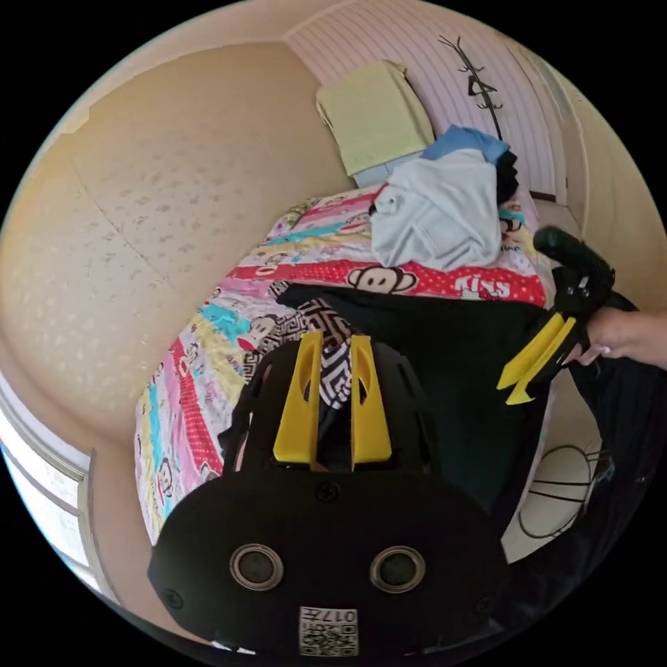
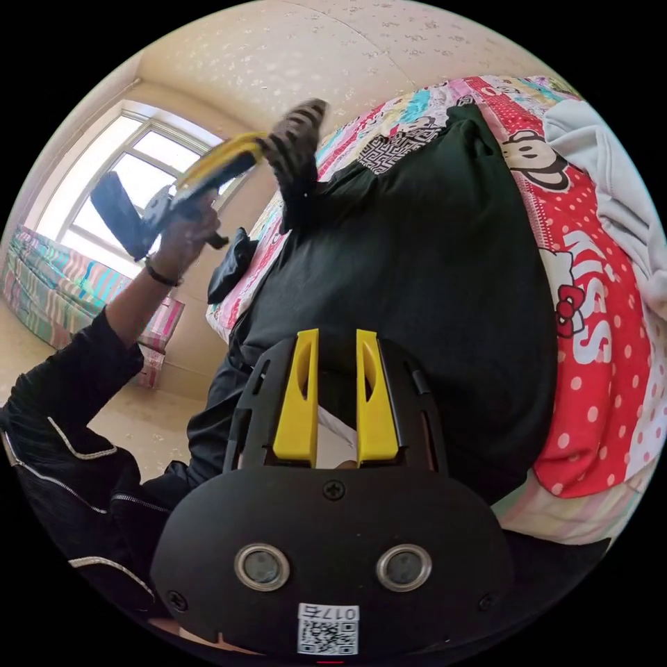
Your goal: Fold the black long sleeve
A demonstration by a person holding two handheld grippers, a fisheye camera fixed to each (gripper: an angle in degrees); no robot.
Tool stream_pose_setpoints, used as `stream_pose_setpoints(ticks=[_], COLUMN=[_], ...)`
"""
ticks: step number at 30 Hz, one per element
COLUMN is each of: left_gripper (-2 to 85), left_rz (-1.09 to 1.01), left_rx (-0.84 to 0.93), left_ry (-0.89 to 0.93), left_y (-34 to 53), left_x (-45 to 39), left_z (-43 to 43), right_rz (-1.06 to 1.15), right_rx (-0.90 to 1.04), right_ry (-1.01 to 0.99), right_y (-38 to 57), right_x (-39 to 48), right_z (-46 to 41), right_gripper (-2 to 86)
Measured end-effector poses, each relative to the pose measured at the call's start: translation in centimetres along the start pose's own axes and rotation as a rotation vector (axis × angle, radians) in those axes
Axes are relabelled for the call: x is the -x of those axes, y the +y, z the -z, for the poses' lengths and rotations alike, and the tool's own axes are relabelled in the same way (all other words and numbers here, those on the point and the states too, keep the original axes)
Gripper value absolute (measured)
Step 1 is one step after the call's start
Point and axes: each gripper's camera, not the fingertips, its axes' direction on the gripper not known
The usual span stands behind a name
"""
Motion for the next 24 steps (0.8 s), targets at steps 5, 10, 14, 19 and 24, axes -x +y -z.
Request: stream_pose_setpoints(ticks=[5,10,14,19,24], left_gripper=[9.4,9.4,9.3,9.0,8.6], left_rz=[0.350,0.533,0.713,0.801,0.814], left_rx=[0.087,-0.010,0.119,0.075,0.052], left_ry=[0.050,0.076,0.130,0.332,0.347], left_y=[3.6,9.1,15.8,23.1,25.1], left_x=[-1.6,1.6,4.7,4.5,5.2], left_z=[-2.3,2.4,0.6,-3.8,-4.5], right_rz=[-0.015,-0.052,-0.152,-0.344,-0.412], right_rx=[-0.017,-0.146,-0.215,-0.227,-0.248], right_ry=[0.014,-0.070,0.001,-0.037,-0.014], right_y=[1.1,-0.5,-4.9,-8.4,-10.6], right_x=[-1.0,-2.3,-4.5,-9.3,-10.5], right_z=[2.6,4.8,5.2,3.4,2.4], right_gripper=[10.3,12.0,12.4,12.8,12.5])
